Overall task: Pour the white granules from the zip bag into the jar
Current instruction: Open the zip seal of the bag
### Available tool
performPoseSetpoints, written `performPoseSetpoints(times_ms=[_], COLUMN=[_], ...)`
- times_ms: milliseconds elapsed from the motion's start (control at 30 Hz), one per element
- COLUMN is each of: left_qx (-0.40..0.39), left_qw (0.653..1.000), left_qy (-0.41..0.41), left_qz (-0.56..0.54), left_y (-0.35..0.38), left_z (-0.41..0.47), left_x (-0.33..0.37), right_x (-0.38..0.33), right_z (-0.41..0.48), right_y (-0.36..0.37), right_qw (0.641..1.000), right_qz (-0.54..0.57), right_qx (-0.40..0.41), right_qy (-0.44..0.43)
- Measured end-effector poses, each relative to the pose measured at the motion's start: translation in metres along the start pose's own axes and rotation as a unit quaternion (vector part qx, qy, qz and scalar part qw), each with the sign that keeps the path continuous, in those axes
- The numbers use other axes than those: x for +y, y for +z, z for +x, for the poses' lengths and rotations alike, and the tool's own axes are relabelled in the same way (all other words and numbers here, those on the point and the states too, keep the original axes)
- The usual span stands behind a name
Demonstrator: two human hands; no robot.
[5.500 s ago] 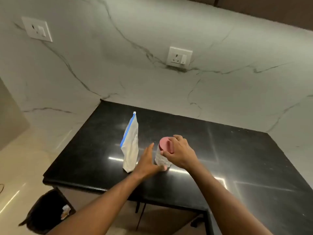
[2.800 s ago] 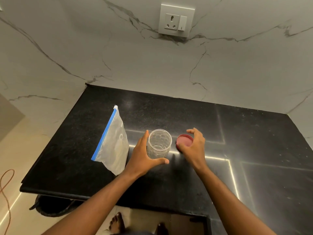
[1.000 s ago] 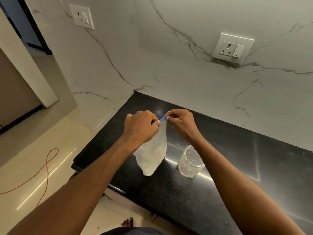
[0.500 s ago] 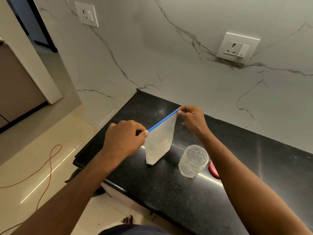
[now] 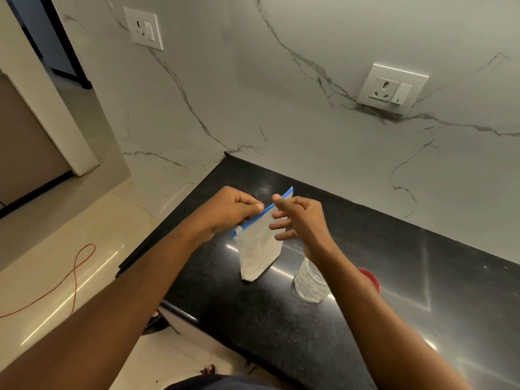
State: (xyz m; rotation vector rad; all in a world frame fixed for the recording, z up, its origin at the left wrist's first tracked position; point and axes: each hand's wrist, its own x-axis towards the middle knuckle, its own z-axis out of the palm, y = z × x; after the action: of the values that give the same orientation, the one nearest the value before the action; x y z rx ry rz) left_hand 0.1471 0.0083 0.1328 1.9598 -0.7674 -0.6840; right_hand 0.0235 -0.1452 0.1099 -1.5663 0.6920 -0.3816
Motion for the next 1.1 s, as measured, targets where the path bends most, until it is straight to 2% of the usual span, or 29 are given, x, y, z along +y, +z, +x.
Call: performPoseSetpoints(times_ms=[467, 1100], left_qx=[-0.072, -0.076], left_qw=[0.989, 0.974], left_qy=[-0.022, -0.067], left_qz=[-0.124, -0.201], left_y=[0.014, 0.017], left_z=[0.013, 0.013], left_x=[-0.013, -0.022], right_x=[0.011, 0.016], right_z=[-0.003, -0.006], right_y=[0.006, 0.006], right_qw=[0.993, 0.979], right_qz=[0.086, 0.153], right_qx=[0.02, 0.025], right_qy=[0.082, 0.133])
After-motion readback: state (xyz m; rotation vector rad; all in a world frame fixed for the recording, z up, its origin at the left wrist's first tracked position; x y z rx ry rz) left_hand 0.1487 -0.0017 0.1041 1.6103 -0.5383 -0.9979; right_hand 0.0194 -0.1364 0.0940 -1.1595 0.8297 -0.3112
